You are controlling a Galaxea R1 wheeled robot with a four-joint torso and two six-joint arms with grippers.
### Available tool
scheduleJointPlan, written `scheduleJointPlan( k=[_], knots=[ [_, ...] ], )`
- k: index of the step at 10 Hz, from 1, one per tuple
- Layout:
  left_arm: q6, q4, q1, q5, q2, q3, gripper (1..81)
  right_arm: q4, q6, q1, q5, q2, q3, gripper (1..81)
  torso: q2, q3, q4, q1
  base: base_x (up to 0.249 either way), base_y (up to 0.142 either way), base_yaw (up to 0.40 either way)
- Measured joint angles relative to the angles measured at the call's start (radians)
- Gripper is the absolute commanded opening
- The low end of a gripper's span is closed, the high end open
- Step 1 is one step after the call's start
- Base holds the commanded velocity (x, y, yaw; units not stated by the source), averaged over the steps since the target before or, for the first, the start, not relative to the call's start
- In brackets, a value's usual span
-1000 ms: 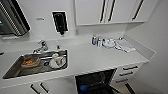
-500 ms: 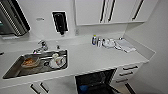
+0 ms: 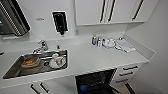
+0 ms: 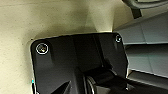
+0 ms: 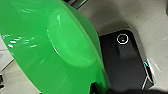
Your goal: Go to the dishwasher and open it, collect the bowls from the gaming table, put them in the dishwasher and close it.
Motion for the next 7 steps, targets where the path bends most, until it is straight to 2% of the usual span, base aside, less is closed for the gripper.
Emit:
scheduleJointPlan(
  k=[3, 7],
  knots=[
    [0.001, 0.045, 0.078, -0.038, 0.094, -0.127, 81.1, 0.017, 0.008, 0.061, 0.000, -0.024, 0.058, 1.0, 0.000, 0.000, 0.000, 0.000, 0.000, 0.000, 0.000],
    [0.004, 0.109, 0.124, -0.092, 0.210, -0.332, 81.1, 0.054, 0.010, 0.126, -0.010, -0.048, 0.107, 1.0, 0.000, 0.000, 0.000, 0.000, 0.000, 0.000, 0.000]
  ],
)
